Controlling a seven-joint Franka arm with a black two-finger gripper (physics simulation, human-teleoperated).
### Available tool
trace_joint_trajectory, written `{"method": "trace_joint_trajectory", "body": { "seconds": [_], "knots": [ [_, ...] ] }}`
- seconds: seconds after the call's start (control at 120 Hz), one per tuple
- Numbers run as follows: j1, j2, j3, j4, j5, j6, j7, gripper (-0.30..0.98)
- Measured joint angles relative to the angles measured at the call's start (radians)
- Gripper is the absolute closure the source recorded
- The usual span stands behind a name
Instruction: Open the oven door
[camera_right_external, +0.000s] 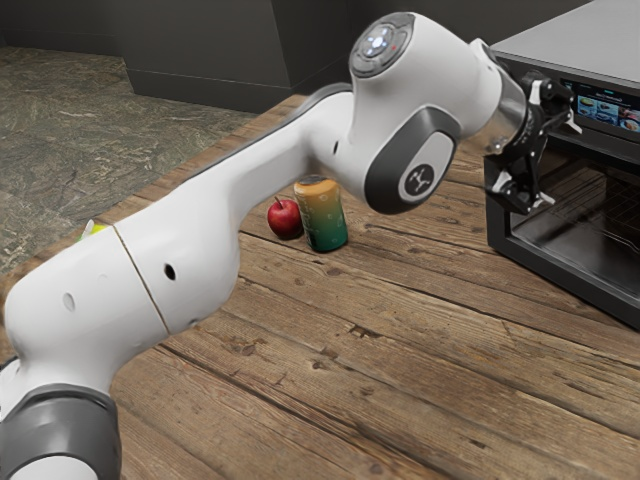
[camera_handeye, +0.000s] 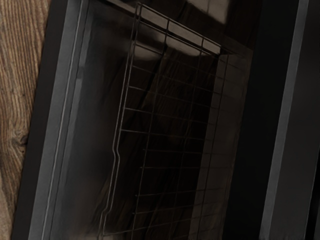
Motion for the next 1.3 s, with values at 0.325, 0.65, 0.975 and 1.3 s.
{"method": "trace_joint_trajectory", "body": {
  "seconds": [0.325, 0.65, 0.975, 1.3],
  "knots": [
    [-0.002, 0.014, 0.030, -0.046, -0.020, 0.028, 0.015, 0.00],
    [-0.131, -0.274, 0.329, -0.442, -0.248, 0.074, 0.023, 0.00],
    [-0.146, -0.605, 0.398, -0.829, -0.316, 0.135, 0.016, 0.00],
    [-0.026, -0.835, 0.383, -0.749, -0.349, -0.466, -0.113, 0.00]
  ]
}}
